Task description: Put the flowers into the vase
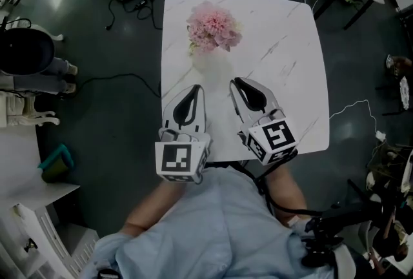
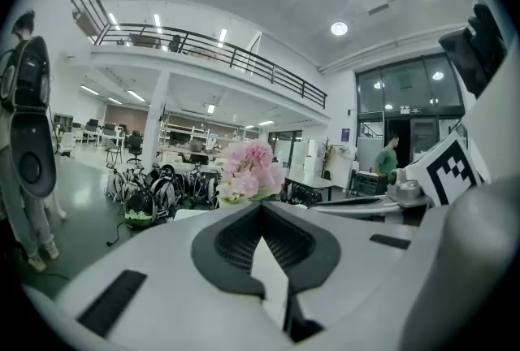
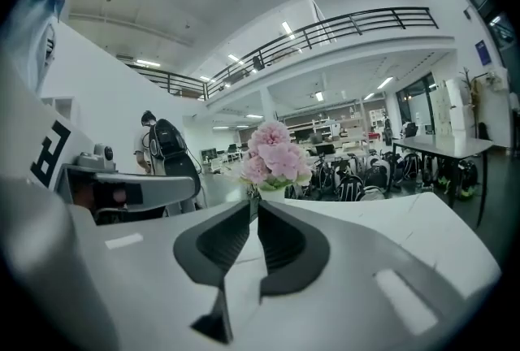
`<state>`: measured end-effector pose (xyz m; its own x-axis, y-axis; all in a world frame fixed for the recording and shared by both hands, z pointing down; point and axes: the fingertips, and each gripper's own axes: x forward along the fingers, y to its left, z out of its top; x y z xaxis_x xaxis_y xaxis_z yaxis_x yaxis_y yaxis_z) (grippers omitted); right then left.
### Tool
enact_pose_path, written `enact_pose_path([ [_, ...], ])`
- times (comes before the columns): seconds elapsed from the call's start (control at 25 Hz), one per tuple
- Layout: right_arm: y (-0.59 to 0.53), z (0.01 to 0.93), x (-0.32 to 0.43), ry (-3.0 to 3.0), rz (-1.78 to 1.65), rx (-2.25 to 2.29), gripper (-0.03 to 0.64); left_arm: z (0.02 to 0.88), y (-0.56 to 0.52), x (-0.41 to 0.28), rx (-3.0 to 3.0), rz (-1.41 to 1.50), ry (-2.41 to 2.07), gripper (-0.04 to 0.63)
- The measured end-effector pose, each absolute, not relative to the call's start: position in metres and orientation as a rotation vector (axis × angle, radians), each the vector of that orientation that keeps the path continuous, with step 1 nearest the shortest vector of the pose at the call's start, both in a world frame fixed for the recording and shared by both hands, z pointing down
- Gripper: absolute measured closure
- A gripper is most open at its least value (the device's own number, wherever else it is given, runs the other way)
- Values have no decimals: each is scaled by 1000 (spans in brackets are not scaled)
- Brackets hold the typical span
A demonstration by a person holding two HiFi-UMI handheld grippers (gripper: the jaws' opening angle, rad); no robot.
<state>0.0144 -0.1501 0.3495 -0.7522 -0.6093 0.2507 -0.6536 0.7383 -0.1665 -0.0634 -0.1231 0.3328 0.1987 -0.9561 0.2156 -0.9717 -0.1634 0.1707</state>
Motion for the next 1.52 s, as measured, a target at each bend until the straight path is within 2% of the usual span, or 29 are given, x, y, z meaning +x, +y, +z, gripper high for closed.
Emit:
enact_pose_path([
  [0.12,-141,339,21,-2773,357,1028,615,325,-116,-53,2232,100,-1849,592],
  [0.52,-132,314,36,-2799,270,1084,617,292,-106,-36,2297,89,-1914,592],
  [1.52,-134,313,20,-2829,285,1025,617,290,-109,-45,2299,54,-1936,591],
])
